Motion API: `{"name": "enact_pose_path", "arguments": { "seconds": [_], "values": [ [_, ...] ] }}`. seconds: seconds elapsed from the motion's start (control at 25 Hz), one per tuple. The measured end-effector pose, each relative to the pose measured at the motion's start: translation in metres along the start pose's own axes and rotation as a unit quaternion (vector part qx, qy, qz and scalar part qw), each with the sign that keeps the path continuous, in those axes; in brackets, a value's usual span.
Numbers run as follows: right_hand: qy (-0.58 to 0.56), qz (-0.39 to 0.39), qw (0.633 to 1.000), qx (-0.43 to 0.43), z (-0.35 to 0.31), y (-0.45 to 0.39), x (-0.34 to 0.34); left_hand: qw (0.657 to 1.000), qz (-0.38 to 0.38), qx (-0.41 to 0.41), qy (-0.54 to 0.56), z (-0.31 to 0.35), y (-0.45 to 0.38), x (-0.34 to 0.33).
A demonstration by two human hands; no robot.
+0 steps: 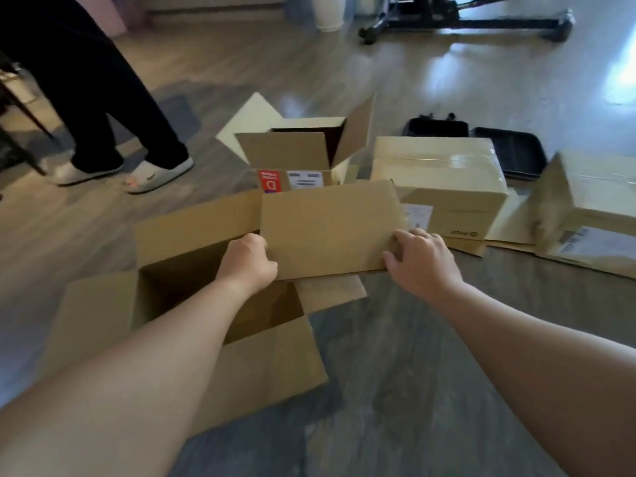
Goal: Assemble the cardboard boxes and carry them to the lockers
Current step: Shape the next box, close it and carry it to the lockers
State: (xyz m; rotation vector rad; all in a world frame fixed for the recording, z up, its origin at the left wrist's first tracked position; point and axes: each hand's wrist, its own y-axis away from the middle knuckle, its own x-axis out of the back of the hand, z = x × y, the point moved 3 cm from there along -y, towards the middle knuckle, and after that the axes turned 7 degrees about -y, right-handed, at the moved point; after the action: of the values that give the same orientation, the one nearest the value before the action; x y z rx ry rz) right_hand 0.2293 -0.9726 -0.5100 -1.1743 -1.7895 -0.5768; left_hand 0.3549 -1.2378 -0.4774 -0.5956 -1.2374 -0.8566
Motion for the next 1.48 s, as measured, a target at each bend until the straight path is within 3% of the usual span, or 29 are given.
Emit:
{"name": "enact_pose_path", "arguments": {
  "seconds": [0.28,0.44,0.64,1.08,1.32,1.48],
  "values": [
    [0.013,-0.126,0.984,0.125,-0.126,0.005,-0.079,0.985,-0.038,0.163,-0.043,-0.158,0.045,0.018],
    [0.07,-0.172,0.972,0.147,-0.165,0.022,-0.114,0.971,-0.062,0.223,-0.057,-0.209,0.068,0.02],
    [0.142,-0.152,0.965,0.159,-0.165,0.029,-0.115,0.975,-0.09,0.191,-0.067,-0.217,0.068,0.007],
    [0.129,-0.156,0.968,0.15,-0.151,0.023,-0.114,0.981,-0.026,0.177,-0.077,-0.231,0.066,0.012],
    [0.166,-0.163,0.96,0.158,-0.146,0.021,-0.11,0.974,-0.009,0.205,-0.096,-0.25,0.076,0.021],
    [0.146,-0.149,0.971,0.117,-0.131,0.016,-0.102,0.971,-0.004,0.232,-0.065,-0.257,0.078,0.02]
  ]
}}
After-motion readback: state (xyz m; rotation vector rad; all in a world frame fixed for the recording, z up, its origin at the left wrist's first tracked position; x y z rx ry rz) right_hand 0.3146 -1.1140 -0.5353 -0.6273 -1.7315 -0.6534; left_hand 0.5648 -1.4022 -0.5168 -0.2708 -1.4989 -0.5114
